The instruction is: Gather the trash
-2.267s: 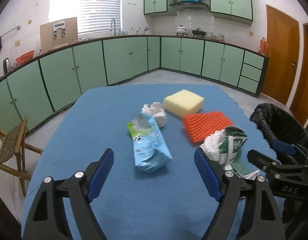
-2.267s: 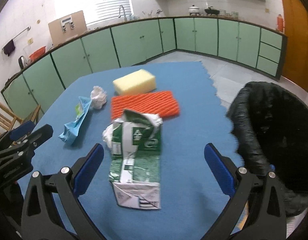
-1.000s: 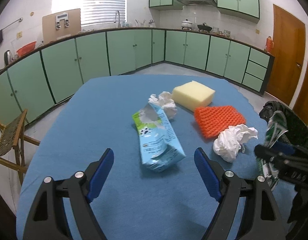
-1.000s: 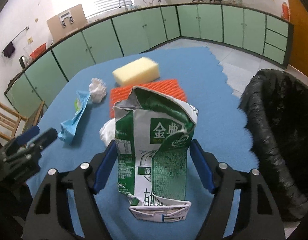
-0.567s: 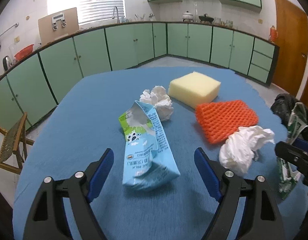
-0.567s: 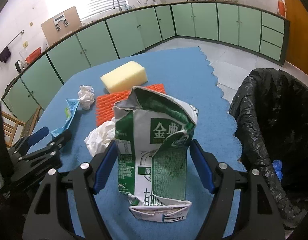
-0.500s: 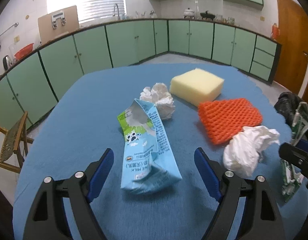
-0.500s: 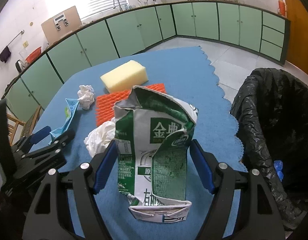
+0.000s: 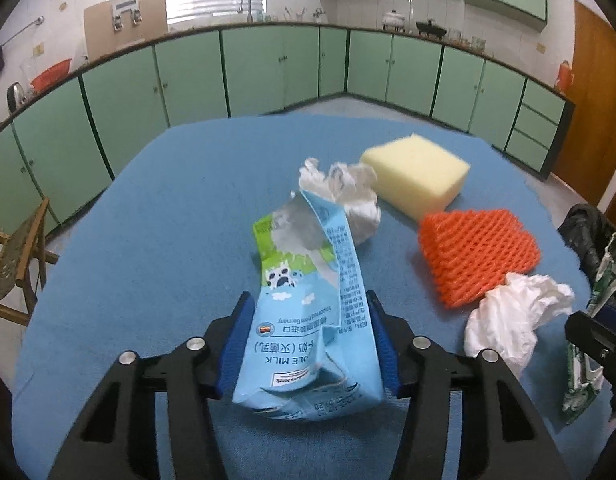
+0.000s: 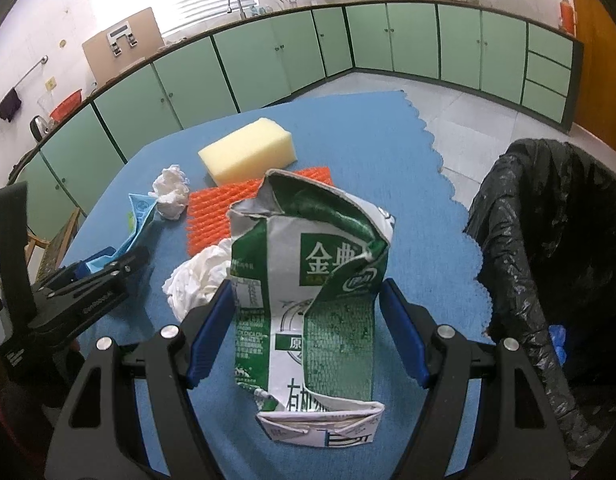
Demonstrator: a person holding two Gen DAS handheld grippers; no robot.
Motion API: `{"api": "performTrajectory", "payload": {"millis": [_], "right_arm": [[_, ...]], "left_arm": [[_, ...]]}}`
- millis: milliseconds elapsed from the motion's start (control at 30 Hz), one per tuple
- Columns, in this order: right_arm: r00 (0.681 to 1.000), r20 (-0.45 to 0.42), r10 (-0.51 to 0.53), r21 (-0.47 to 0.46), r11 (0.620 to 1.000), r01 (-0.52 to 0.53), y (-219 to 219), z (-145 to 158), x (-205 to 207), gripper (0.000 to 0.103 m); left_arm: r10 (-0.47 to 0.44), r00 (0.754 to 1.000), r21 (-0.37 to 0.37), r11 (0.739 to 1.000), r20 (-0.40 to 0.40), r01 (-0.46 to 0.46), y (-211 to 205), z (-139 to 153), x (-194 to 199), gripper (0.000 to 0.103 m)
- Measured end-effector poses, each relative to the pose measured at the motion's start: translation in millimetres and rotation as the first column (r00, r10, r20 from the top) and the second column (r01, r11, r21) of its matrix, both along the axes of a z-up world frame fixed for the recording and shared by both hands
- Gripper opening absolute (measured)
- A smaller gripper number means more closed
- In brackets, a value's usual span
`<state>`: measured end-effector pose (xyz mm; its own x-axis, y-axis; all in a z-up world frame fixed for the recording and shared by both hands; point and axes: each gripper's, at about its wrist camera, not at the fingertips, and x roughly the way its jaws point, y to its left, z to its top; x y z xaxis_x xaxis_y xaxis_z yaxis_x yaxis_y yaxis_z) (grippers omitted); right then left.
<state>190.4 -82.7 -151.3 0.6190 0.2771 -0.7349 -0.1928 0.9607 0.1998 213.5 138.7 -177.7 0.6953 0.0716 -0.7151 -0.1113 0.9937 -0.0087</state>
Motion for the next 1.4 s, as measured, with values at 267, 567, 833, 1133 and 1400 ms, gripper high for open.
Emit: {"api": "performTrajectory", "payload": {"millis": [267, 567, 833, 1133, 1400], "right_arm": [[0.999, 0.036, -0.015, 0.032, 0.999, 0.014, -8.8, 20.6, -8.9, 0.071], [0.999, 0.050, 0.005, 0.052, 0.999, -0.008, -18.5, 41.1, -18.0, 0.044], [1.000, -0.013, -0.007, 0.078, 0.997, 0.008, -29.4, 21.9, -24.6, 0.044], [1.000, 0.029, -0.002, 0.058, 0.998, 0.000, -25.3, 24.0, -25.6, 0.050], [0.995, 0.049, 0.087, 0.016, 0.996, -0.088, -6.0, 27.0, -13.8, 0.015]], "left_arm": [[-0.024, 0.999, -0.042, 0.999, 0.032, 0.026, 0.7, 18.1, -26.5, 0.054], [-0.068, 0.994, -0.059, 0.996, 0.089, 0.073, -9.0, 46.6, -50.4, 0.054], [-0.097, 0.992, -0.048, 0.994, 0.081, 0.101, -23.5, 43.4, -55.5, 0.054], [-0.095, 0.992, -0.041, 0.994, 0.077, 0.099, -25.7, 40.6, -58.9, 0.054], [-0.092, 0.993, -0.049, 0.994, 0.074, 0.096, -23.7, 39.7, -57.3, 0.054]]}}
